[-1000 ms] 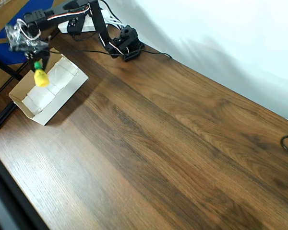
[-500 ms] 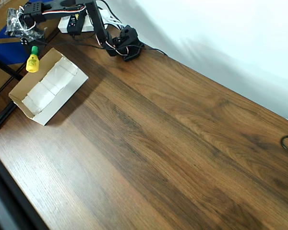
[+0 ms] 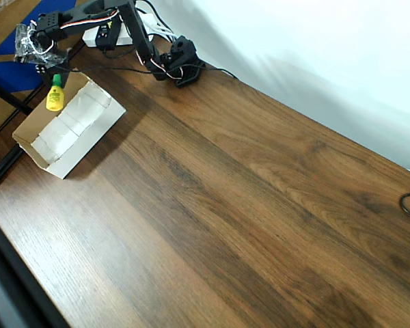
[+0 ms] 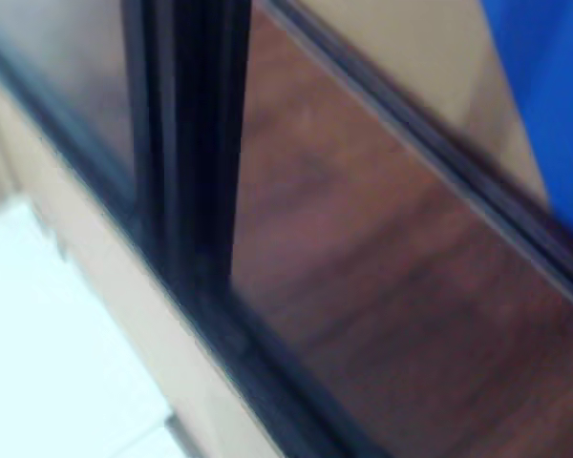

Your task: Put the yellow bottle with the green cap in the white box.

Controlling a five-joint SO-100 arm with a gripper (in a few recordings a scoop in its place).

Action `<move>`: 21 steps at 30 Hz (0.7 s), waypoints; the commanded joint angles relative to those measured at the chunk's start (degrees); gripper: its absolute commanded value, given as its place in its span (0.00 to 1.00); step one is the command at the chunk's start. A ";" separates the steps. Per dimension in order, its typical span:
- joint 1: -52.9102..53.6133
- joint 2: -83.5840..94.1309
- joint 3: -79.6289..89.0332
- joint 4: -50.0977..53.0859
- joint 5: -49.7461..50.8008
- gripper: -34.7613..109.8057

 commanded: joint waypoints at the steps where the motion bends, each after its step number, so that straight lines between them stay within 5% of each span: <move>1: 1.41 1.14 -0.97 -0.44 -0.35 0.24; 12: 1.32 1.49 -0.88 -0.35 -0.88 0.37; 18: 0.70 2.55 0.18 -0.62 -0.88 0.37; 21: 0.00 3.87 0.79 -0.62 -0.88 0.28</move>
